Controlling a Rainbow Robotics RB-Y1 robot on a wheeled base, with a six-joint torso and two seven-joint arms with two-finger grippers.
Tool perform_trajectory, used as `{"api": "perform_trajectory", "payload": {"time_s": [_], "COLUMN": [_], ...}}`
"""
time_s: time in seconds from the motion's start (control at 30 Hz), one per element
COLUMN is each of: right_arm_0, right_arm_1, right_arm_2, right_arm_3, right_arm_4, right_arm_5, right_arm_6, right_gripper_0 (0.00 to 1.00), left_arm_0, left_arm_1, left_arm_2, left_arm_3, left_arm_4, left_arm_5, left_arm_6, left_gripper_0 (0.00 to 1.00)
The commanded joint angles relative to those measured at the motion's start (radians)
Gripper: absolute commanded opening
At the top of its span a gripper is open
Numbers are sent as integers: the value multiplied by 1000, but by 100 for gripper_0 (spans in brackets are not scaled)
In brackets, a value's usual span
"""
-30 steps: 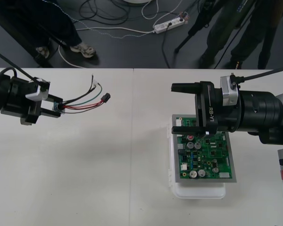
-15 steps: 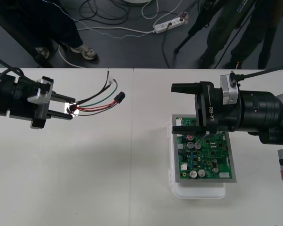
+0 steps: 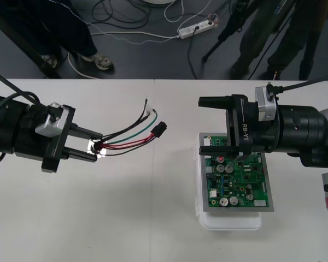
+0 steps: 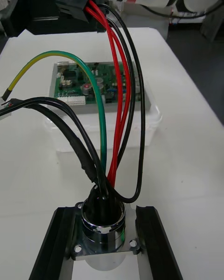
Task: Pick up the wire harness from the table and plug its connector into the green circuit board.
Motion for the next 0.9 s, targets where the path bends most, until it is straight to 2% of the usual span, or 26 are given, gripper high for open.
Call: {"api": "perform_trajectory", "payload": {"time_s": [0.03,0.53,0.9], "right_arm_0": [-26,-23,-24], "right_arm_1": [-24,-25,-33], "right_arm_2": [-8,1,12], "right_arm_3": [-11,-11,-9], "right_arm_4": [-14,-13,-17], "right_arm_5": [-5,-5,-5], "right_arm_6": [-54,-62,-77], "right_gripper_0": [100,100,100], "left_arm_0": [57,102,119], "left_arm_1": [12,2,-103], "left_arm_2": [-29,-189,-218], "left_arm_3": [-89,-106,-106], "left_arm_4": [65,213,220], "left_arm_5": [-33,-33,-33], "left_arm_6": [127,334,440], "left_gripper_0": [0,0,0]}}
